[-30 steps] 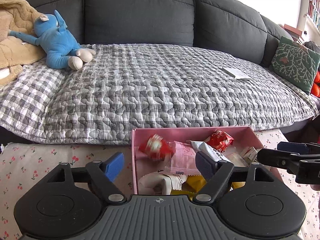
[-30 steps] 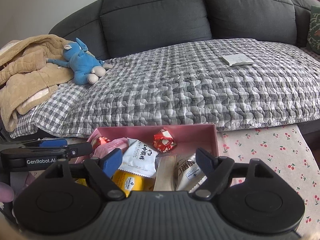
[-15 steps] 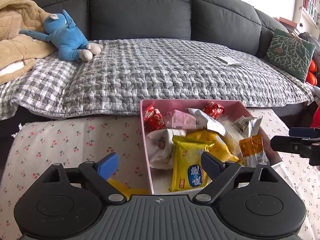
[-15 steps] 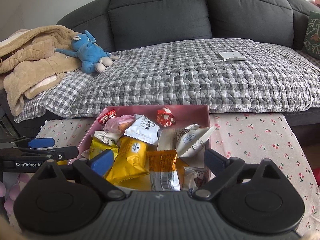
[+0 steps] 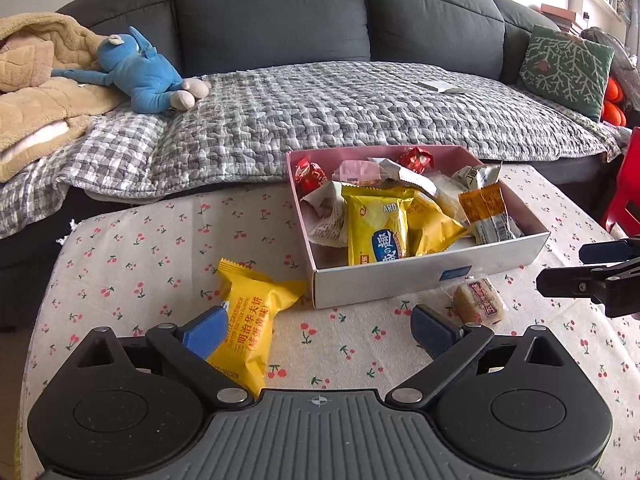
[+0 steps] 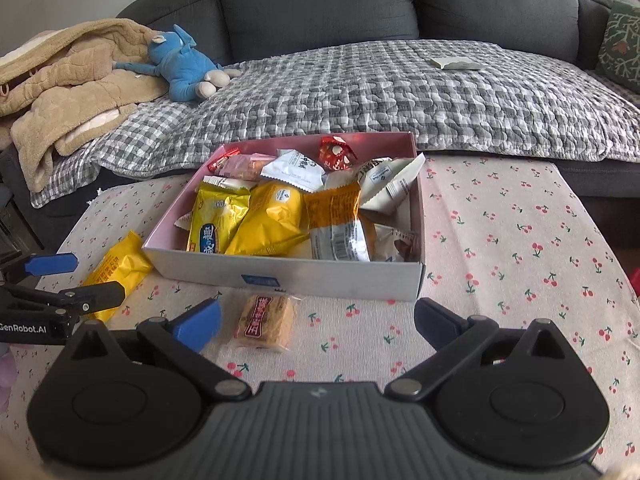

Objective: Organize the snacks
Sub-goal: 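Move both tools back to the yellow waffle pack and the bread cake, then grasp the yellow waffle pack with the left tool while the right grasps the bread cake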

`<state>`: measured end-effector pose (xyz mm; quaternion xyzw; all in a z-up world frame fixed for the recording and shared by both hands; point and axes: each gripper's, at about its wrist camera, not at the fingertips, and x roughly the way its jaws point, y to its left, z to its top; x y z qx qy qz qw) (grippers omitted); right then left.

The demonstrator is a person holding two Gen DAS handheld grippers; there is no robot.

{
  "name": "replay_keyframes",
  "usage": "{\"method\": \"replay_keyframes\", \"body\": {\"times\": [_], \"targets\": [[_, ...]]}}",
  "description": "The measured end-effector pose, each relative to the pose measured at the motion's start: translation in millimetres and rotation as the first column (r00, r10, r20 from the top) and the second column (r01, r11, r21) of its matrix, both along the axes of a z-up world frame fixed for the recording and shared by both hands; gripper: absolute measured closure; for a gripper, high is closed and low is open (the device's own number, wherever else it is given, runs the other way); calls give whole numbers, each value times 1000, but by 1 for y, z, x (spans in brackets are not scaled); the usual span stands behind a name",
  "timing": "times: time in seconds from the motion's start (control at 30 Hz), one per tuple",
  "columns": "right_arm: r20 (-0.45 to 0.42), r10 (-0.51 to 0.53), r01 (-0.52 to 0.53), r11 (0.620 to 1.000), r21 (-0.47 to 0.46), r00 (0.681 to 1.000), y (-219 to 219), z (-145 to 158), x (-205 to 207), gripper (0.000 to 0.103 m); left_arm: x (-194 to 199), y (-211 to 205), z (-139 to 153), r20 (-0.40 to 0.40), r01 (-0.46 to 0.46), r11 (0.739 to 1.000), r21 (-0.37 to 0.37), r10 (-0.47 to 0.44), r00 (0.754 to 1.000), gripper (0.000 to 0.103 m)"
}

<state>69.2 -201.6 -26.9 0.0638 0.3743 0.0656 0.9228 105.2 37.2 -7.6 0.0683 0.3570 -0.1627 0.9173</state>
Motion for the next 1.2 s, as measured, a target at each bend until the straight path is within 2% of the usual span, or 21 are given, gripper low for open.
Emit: {"method": "replay_keyframes", "body": {"times": [0.13, 0.23, 0.33, 0.47, 0.7, 0.87, 1.0, 1.1, 1.2], "targets": [[-26, -12, 11, 1000, -6, 1000, 2, -12, -7, 0, -8, 6, -7, 16, 9, 1000, 19, -10, 1000, 4], [-45, -17, 17, 1000, -3, 999, 5, -21, -13, 0, -11, 10, -16, 35, 38, 997, 66, -41, 999, 3], [-53, -10, 9, 1000, -23, 999, 11, -30, -14, 0, -7, 15, -25, 39, 37, 993, 116, -42, 998, 3], [-66, 2, -5, 999, -48, 998, 20, -40, -11, 0, 6, 27, -38, 38, 20, 990, 138, -26, 999, 3], [-1, 46, -46, 990, -130, 999, 36, -50, -6, 0, 27, 37, -52, 9, 13, 995, 104, -14, 1000, 3], [31, 109, -103, 983, -150, 994, 43, -50, 5, 0, 38, 35, -62, -12, 13, 995, 96, -12, 1000, 3], [41, 131, -124, 983, -138, 991, 44, -49, 14, 0, 43, 35, -65, -28, -6, 998, 59, 8, 1000, 6], [51, 138, -130, 982, -133, 989, 44, -49, 19, 2, 44, 32, -66, -36, -2, 999, 46, 4, 999, 11], [64, 149, -139, 981, -136, 987, 45, -48, 21, 11, 42, 28, -64, -29, 9, 999, 47, -7, 1000, 22]]}}
